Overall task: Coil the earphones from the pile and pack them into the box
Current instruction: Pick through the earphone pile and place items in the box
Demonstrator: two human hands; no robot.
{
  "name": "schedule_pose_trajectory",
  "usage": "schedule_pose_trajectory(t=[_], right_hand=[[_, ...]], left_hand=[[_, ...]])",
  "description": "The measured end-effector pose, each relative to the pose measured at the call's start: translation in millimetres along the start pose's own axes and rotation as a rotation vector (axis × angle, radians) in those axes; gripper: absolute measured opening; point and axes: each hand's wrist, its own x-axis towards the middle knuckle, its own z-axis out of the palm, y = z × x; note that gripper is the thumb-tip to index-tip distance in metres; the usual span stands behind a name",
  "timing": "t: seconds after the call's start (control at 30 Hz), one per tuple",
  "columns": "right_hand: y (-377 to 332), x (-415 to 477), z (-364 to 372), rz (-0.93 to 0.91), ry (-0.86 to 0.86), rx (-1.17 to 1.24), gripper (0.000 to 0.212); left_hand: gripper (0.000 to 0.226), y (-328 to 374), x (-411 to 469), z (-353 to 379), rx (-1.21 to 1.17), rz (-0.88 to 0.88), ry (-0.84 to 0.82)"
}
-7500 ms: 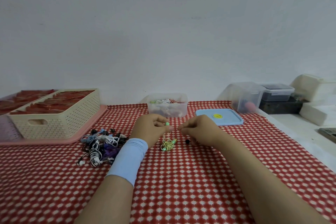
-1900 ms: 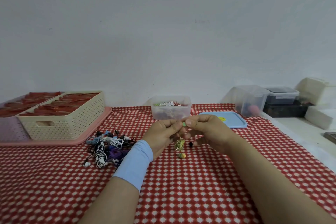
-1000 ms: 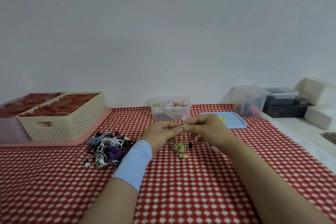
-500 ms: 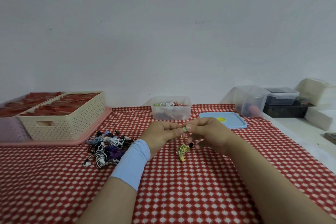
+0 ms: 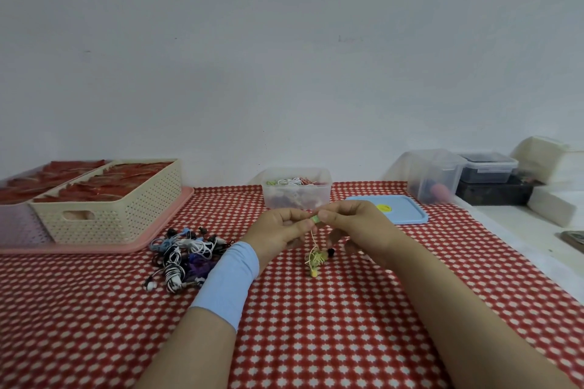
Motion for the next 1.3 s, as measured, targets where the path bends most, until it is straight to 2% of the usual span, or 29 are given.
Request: schedule_pose_trajectory(t=[0.1, 0.23, 0.27, 0.37, 0.53, 0.7, 0.8, 0.97, 1.13, 1.3], right_hand=[[0.3, 0.4, -2.9, -0.013, 0.007, -0.149, 0.012], [3.0, 0.1, -2.3, -0.024, -0.143, -0.517, 0.032], [3.7, 1.2, -0.9, -0.032, -0.155, -0.562, 0.031], [6.3, 6.1, -1.1, -0.062, -0.139, -0.501, 0.012], [4.4, 13.4, -3.8, -0.068, -0.051, -0.45, 0.007], [-13.3, 40.9, -9.3, -0.088, 0.094, -0.356, 0.012], [-32.5, 70.5, -15.6, -0.13, 0.197, -0.376, 0.011], [-49.7, 123.3, -29.4, -0.153, 0.262, -0.477, 0.015], [-42.2, 166.5, -44.5, -0.159, 0.273, -0.733, 0.017], [-17.1, 190.2, -53.0, -0.114, 0.186, -1.027, 0.019]], left_hand=[[0.015, 1.8, -0.7, -2.5, 0.034, 0.009, 0.057], [0.016, 4.7, -2.4, -5.7, 0.009, 0.037, 0.082], [0.016, 5.7, -2.6, -5.5, 0.013, 0.051, 0.081], [0.021, 9.1, -3.6, -5.3, -0.029, 0.095, 0.078], [0.015, 20.8, -0.5, -9.1, -0.013, 0.129, 0.143], [0.013, 38.8, 21.6, -23.5, 0.217, 0.127, 0.213], [0.014, 53.3, 46.9, -36.5, 0.339, 0.107, 0.282], [0.013, 72.8, 94.9, -45.5, 0.498, 0.069, 0.265], [0.01, 71.7, 140.1, -40.2, 0.674, 0.058, 0.238], [0.004, 53.5, 171.5, -28.9, 0.872, 0.001, 0.096]])
